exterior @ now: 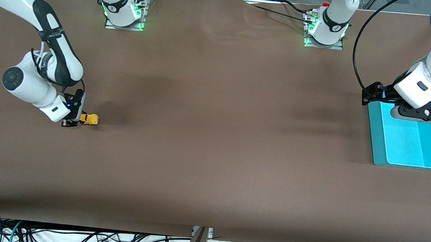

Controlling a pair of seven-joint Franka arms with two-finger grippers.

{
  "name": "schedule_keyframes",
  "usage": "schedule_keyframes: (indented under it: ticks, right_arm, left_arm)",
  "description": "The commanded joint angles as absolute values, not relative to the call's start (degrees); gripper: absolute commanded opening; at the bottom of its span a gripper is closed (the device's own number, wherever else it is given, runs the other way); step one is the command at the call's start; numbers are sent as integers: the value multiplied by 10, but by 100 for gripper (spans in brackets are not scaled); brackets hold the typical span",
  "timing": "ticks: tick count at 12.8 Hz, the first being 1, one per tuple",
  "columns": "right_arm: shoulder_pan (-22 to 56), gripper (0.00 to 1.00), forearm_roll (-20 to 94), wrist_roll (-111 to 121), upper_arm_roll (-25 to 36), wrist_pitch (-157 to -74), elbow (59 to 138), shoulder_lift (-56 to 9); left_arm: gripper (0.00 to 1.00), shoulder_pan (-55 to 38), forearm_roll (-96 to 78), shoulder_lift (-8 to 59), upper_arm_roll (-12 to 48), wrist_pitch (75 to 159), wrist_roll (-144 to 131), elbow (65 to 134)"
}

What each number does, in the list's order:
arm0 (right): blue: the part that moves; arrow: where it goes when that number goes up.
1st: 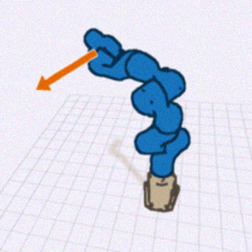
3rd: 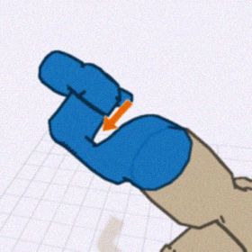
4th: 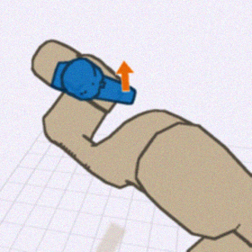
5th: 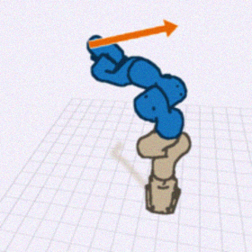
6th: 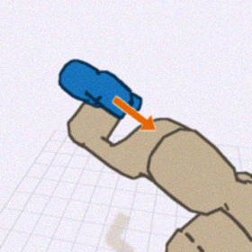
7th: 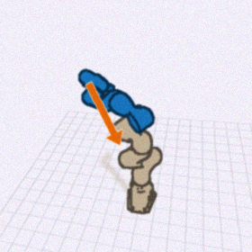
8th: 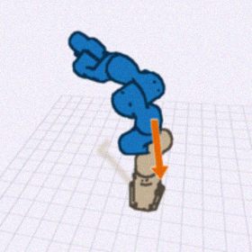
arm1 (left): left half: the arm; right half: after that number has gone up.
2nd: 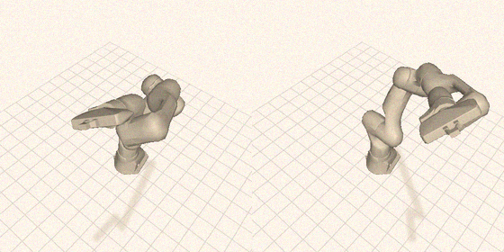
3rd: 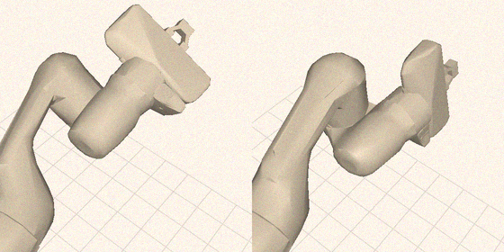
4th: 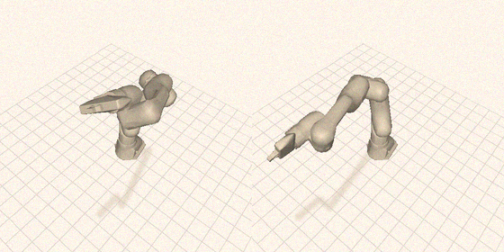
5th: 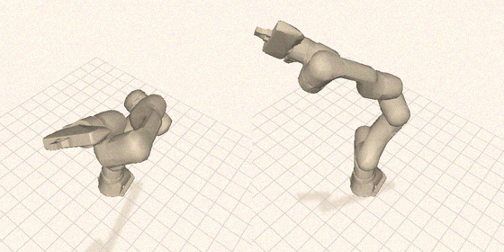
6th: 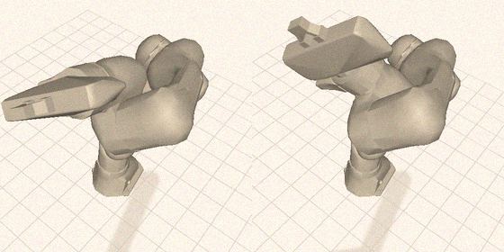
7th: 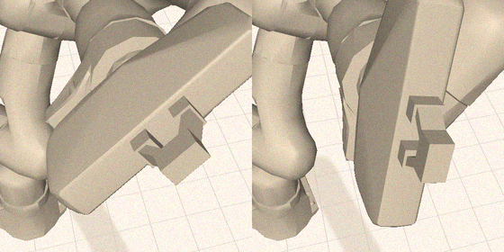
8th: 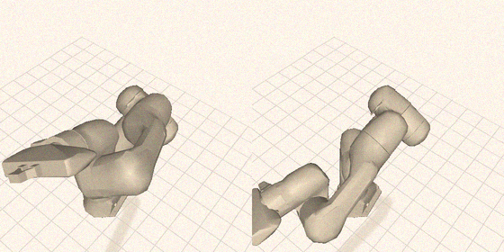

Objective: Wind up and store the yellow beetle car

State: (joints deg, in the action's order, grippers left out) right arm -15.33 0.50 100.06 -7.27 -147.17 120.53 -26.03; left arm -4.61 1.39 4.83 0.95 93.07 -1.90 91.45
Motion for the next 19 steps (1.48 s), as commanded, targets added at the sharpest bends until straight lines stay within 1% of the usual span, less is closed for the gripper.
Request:
schedule_keyframes:
  ticks: [1, 3, 4, 5, 6, 7, 8, 9, 10, 13, 15, 17, 19]
  right_arm:
    - [-187, 20, 6, 1042, -76, -1475, 1193, -306]
    - [-189, 21, 7, 1040, -76, -1473, 1188, -307]
    - [-189, 27, 9, 1036, -76, -1465, 1182, -308]
    - [-189, 30, 10, 1035, -79, -1456, 1175, -308]
    - [-189, 38, 10, 1028, -86, -1449, 1170, -308]
    - [-189, 51, 10, 1020, -88, -1440, 1165, -308]
    - [-189, 61, 10, 1019, -93, -1429, 1159, -307]
    - [-189, 76, 13, 1018, -101, -1422, 1152, -306]
    - [-188, 100, 15, 1013, -105, -1408, 1143, -304]
    - [-187, 100, 14, 984, -134, -1332, 1094, -298]
    - [-187, 100, 12, 962, -143, -1281, 1065, -284]
    - [-186, 100, 12, 930, -143, -1218, 1040, -250]
    - [-185, 100, 6, 890, -143, -1148, 1020, -202]
  left_arm:
    - [100, -47, 22, 55, 11, 921, -25, 897]
    - [100, -47, 22, 55, 11, 921, -26, 897]
    - [100, -47, 22, 55, 11, 921, -26, 897]
    - [100, -47, 22, 55, 11, 921, -26, 897]
    - [100, -47, 22, 55, 11, 921, -26, 897]
    - [100, -47, 22, 55, 11, 921, -26, 897]
    - [100, -47, 22, 55, 11, 921, -26, 897]
    - [100, -47, 22, 55, 11, 921, -25, 897]
    - [100, -47, 22, 55, 11, 921, -25, 897]
    - [100, -47, 22, 55, 11, 921, -25, 897]
    - [100, -47, 22, 55, 11, 921, -26, 897]
    - [100, -47, 22, 55, 11, 921, -26, 897]
    - [100, -47, 22, 55, 11, 921, -26, 897]
